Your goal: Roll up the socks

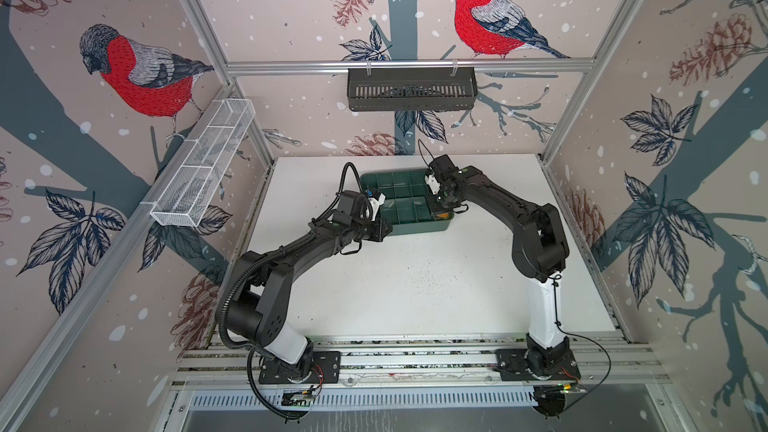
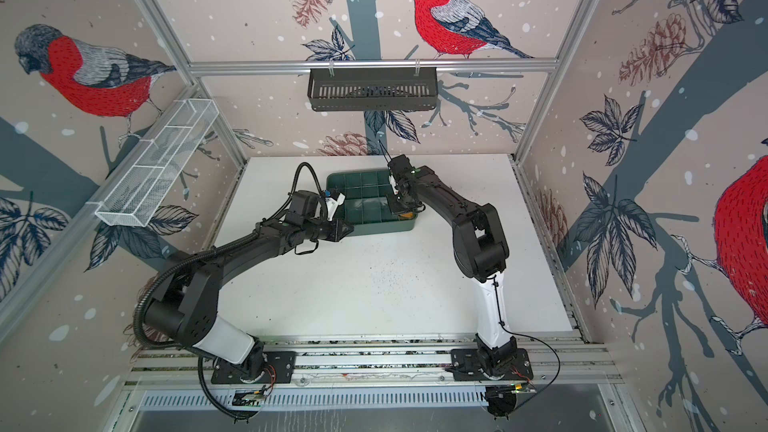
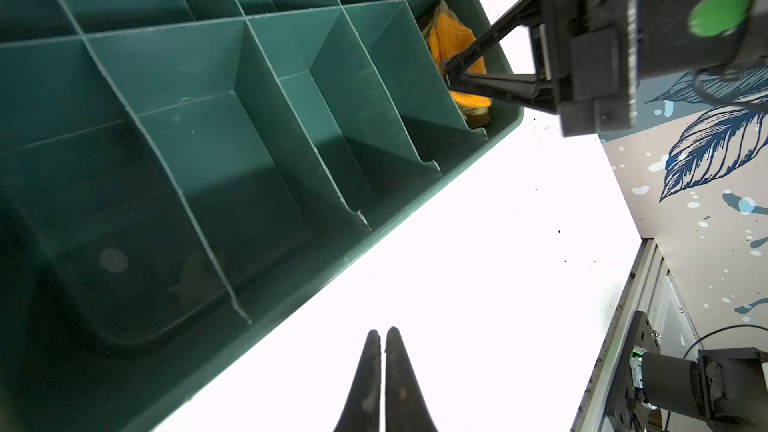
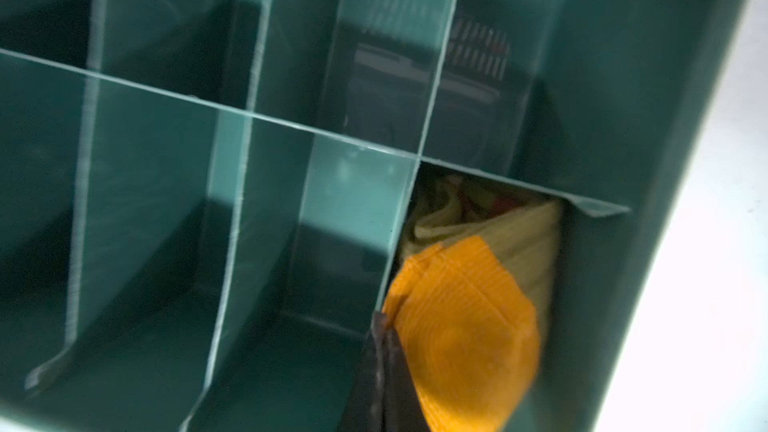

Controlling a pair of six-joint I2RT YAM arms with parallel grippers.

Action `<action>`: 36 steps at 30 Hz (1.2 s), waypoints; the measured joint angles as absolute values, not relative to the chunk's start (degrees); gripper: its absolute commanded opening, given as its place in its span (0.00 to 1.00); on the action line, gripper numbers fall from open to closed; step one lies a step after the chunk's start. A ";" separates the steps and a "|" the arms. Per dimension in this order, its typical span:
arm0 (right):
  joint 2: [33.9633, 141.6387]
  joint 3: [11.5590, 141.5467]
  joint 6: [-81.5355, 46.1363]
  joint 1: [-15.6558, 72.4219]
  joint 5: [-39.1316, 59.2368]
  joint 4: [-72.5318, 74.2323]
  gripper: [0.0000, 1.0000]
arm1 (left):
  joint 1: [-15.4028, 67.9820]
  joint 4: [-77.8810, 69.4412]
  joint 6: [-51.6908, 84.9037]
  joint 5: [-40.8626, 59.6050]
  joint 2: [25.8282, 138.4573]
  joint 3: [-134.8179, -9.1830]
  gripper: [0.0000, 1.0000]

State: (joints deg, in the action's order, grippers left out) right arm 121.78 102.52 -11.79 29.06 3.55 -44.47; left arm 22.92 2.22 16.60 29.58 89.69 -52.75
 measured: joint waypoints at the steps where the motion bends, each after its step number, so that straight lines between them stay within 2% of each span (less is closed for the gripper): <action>1: 121.97 102.52 -11.79 28.88 3.57 -44.42 0.04 | 22.92 2.22 16.60 29.54 89.65 -52.75 0.08; 17: 122.26 99.83 -12.16 27.38 5.52 -41.54 0.04 | 22.72 2.44 16.58 29.32 89.62 -52.75 0.08; 24: 118.65 99.83 -11.94 27.40 5.98 -41.43 0.13 | 22.72 2.46 16.60 29.30 89.69 -52.75 0.08; 36: 112.68 96.73 -11.99 27.20 9.54 -38.00 0.16 | 22.59 2.57 16.71 28.45 89.43 -52.73 0.08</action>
